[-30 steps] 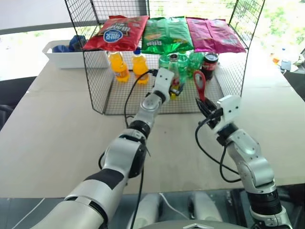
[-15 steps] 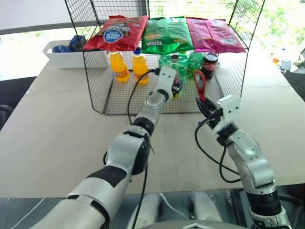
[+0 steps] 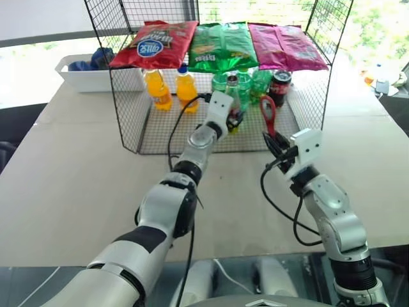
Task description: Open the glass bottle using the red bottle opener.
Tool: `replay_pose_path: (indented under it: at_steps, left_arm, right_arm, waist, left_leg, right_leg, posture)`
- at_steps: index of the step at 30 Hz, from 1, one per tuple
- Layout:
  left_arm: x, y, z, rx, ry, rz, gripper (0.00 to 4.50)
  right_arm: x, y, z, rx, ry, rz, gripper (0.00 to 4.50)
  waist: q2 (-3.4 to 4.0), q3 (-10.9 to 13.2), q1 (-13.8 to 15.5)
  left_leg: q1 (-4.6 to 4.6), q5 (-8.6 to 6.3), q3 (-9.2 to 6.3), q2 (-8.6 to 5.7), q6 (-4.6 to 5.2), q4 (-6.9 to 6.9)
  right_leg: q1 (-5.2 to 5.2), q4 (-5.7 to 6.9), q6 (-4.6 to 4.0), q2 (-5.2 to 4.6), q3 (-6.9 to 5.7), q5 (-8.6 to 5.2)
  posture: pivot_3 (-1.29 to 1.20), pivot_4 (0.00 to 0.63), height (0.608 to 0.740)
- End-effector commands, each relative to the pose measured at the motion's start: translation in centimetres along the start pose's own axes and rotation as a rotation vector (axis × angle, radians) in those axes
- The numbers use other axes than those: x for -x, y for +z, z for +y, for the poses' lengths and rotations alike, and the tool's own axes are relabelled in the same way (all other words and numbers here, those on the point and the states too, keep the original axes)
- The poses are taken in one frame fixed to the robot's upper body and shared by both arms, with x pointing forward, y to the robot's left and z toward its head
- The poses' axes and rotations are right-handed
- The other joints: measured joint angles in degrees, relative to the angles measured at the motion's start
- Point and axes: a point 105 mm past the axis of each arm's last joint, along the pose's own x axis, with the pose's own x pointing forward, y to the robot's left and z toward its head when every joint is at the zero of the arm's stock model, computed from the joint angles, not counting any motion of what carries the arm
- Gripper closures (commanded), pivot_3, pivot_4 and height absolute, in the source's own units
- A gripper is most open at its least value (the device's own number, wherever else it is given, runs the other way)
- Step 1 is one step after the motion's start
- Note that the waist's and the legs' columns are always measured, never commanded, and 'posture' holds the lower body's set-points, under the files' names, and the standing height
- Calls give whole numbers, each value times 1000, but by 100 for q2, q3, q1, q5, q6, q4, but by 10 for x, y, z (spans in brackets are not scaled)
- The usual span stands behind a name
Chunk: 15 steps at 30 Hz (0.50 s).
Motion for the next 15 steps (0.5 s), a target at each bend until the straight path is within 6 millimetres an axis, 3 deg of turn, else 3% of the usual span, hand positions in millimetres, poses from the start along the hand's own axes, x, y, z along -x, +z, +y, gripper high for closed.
replay_pose_path:
  at_steps: [1,8,15]
  left_arm:
    - [5,40,2,-98,-83,-163,1731]
    - [41,53,11,-109,-167,-172,1731]
    - [95,58,-17,-11,-355,-93,1731]
  right_arm:
    - [2,17,-5,24,-7,-64,4500]
    - [3,20,-18,46,-39,-69,4500]
    - [2,30,-29,44,-63,-96,4500]
  waist:
    - [0,0,-2]
    - [0,0,-29]
    - [2,0,-40]
  left_leg:
    - [0,0,0,0,0,0]
    - [0,0,0,4,0,-1]
    - [2,0,0,5,0,-2]
  right_leg:
    - [0,0,0,0,0,0]
    - [-3,2,0,1,4,0]
    - [0,1,-1,1,6,0]
  posture:
    - [0,150,740]
    - [0,150,740]
    - [0,150,740]
